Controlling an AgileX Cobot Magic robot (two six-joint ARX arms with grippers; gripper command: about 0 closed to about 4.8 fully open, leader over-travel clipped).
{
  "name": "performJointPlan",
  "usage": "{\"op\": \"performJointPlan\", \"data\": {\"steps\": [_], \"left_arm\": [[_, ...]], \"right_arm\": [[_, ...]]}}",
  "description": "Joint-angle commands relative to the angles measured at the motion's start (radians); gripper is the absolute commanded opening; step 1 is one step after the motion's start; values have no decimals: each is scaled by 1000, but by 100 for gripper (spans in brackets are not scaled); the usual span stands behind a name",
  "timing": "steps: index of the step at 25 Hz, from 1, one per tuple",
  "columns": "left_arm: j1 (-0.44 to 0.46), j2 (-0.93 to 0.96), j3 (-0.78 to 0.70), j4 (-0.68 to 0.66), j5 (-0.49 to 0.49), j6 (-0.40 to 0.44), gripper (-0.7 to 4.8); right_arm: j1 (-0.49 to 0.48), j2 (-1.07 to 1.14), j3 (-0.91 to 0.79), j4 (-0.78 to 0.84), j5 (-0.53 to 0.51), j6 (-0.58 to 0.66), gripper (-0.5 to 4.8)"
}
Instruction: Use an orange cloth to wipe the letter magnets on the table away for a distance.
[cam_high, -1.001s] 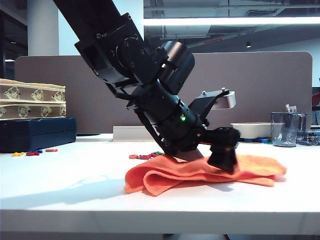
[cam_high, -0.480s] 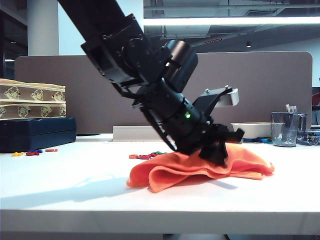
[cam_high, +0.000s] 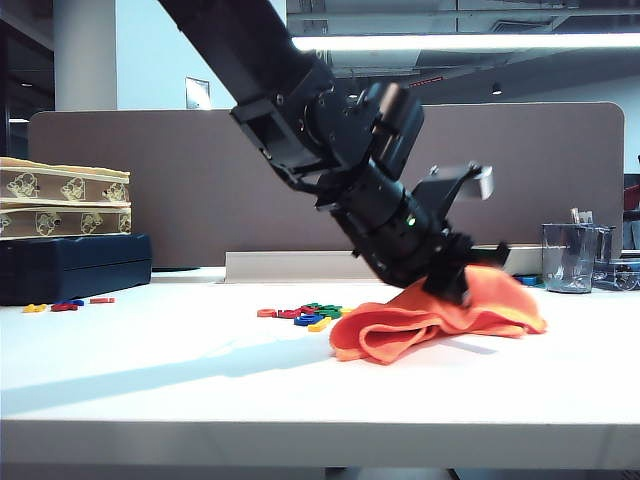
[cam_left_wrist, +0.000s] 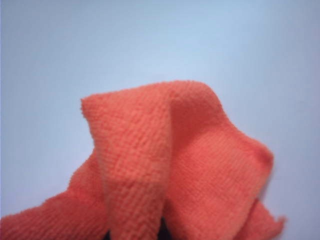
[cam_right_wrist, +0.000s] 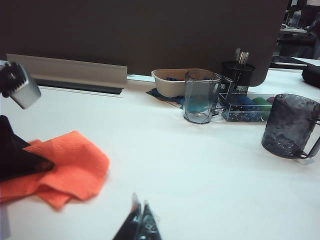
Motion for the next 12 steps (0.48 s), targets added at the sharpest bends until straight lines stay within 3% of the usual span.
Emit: {"op": "performJointPlan", "data": {"steps": [1,12], "left_arm": [[20,1,7,-23,-78,4,-6],[147,0,9,-129,-110,5,-6]], "right_arm": [[0,-3,-8,16,0,1,-5],[0,-3,-8,16,0,1,-5]]}}
